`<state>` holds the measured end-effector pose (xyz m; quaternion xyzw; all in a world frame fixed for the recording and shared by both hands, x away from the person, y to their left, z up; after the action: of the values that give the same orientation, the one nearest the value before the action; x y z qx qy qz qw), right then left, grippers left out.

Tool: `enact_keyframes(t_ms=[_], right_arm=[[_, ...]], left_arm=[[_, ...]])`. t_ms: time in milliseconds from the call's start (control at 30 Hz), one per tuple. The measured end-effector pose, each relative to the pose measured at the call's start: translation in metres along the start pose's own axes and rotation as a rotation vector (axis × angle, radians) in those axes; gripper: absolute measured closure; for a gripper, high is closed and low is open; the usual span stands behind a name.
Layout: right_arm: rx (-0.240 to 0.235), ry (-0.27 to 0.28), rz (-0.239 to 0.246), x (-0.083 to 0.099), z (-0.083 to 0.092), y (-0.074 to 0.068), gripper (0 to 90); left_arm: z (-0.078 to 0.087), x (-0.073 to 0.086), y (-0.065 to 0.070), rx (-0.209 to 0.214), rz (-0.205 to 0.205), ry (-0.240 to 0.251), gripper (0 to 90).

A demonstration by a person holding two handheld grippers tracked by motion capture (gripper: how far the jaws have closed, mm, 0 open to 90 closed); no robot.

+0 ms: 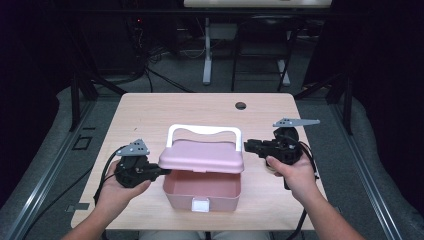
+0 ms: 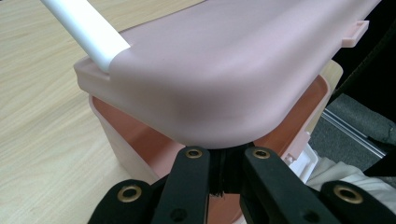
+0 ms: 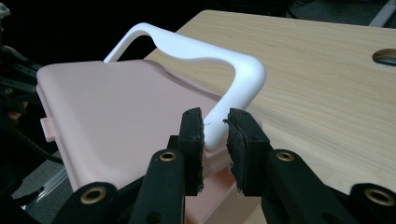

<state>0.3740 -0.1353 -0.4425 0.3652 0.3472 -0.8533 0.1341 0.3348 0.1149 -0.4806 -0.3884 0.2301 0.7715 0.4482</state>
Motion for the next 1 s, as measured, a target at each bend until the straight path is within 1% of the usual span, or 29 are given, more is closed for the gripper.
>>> enact_keyframes(t_ms=[167, 333, 500, 600, 667, 800, 967, 1000], right_arm=[[0.039, 0.012, 0.012, 0.006, 0.007, 0.007, 75.9], [0.052, 0.020, 0.000, 0.013, 0.010, 0.016, 78.4], [0.054, 0.032, -0.015, 0.022, 0.011, 0.023, 78.5], [0.051, 0.035, -0.018, 0.029, 0.010, 0.024, 78.3], [0.054, 0.032, -0.012, 0.033, 0.008, 0.024, 77.7], [0.081, 0.023, 0.003, 0.043, 0.005, 0.023, 76.5], [0.086, 0.008, 0.038, 0.052, 0.002, 0.018, 75.0], [0.085, 0.005, 0.047, 0.053, 0.001, 0.017, 75.9]], left_arm=[[0.001, -0.005, -0.003, -0.005, 0.002, 0.002, 90.0], [0.003, -0.012, -0.007, -0.013, 0.002, 0.004, 90.0], [0.003, -0.017, -0.010, -0.021, 0.006, 0.014, 90.0], [0.004, -0.020, -0.012, -0.023, 0.010, 0.014, 90.0], [0.004, -0.021, -0.013, -0.025, 0.009, 0.012, 90.0], [0.004, -0.023, -0.014, -0.031, 0.007, 0.015, 90.0], [0.004, -0.025, -0.016, -0.031, 0.009, 0.014, 90.0], [0.004, -0.025, -0.016, -0.032, 0.010, 0.014, 90.0]])
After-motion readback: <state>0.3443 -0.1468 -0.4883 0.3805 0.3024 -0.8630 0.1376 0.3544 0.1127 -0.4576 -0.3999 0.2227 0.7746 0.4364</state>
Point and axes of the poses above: each handheld gripper's, and its own axes: z roughly backward along the jaws, x roughly out of its underside, y roughly to its right, the point moved 10 cm from there along -z, roughly forward along the jaws, and after that the axes turned 13 degrees about -z, right-handed, at the moved point
